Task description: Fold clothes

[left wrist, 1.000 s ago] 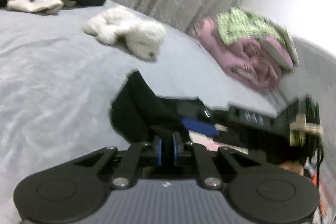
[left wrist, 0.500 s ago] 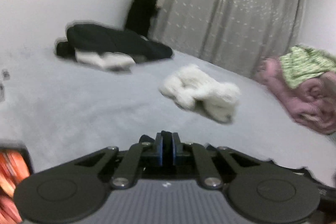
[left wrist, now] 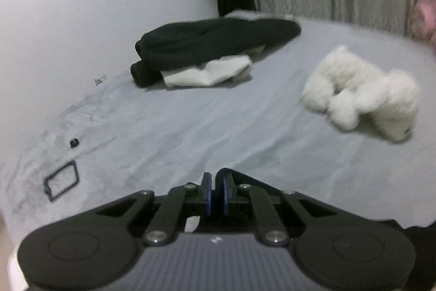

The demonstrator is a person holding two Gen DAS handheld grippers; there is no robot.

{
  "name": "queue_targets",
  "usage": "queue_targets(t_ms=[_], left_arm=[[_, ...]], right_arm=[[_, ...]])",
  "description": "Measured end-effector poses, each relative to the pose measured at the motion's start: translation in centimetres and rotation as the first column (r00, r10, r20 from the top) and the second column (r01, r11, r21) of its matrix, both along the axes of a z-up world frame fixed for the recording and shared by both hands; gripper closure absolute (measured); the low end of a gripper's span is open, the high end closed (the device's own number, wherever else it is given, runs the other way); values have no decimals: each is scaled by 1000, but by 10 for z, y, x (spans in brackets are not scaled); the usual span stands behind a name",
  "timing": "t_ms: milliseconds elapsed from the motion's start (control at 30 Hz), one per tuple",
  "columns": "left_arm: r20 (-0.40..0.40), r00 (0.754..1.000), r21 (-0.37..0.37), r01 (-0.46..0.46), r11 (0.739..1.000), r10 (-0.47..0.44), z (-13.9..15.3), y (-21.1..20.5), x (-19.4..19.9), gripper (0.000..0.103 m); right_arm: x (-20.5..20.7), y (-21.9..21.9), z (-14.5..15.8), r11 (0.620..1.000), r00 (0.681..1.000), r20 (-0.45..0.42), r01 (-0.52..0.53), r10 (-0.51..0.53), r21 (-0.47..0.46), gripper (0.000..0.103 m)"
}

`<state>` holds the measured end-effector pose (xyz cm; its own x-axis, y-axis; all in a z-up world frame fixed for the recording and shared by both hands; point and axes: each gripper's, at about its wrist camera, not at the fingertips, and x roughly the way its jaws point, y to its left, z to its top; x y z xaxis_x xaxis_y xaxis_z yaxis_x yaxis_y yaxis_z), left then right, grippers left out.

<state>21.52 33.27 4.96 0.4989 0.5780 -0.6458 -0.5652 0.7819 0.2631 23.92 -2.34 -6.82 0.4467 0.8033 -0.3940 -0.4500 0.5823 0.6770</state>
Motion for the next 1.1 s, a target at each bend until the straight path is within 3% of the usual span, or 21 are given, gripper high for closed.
queue_targets(t_ms=[100,200,233,333,500,600,667,767,800,1000,1100], left_arm=[[-63,998,0,-1,1000,1,-10,12,23,95],[-115,993,-61,-11,998,4,-20,20,38,87],[-128,992,-87,-20,996,9,-22,23,43,80],[-66,997,-143,-55,988,46,-16,23,37,46],[6,992,-220,-121,968,126,-12,22,23,43],[44,973,-364,-197,910,228,-20,33,7,44],[75,950,-468,-236,851,305,-34,39,-6,44],[103,902,-616,-274,739,420,-55,47,-24,46],[126,884,-637,-276,720,450,-62,47,-29,46],[211,773,-705,-304,641,599,-93,45,-39,52],[231,750,-661,-347,665,620,-92,45,-36,80]], right_arm=[[0,1,-1,1000,1000,-2,-5,5,-2,48],[1,2,-3,1000,1000,-6,-9,9,1,48],[1,2,-3,1000,1000,-8,-10,10,1,48],[2,1,-4,1000,1000,-14,-8,8,6,48],[1,1,-3,1000,1000,-17,-10,10,14,48],[1,2,-2,1000,1000,-15,-13,13,19,48],[2,1,-1,1000,1000,-16,-14,14,24,48],[2,0,-2,999,1000,-18,-13,14,31,48],[2,0,-2,999,1000,-18,-14,14,33,48],[2,-1,-2,999,1000,-21,-12,13,41,48],[2,2,-3,999,1000,-22,-19,20,34,48]])
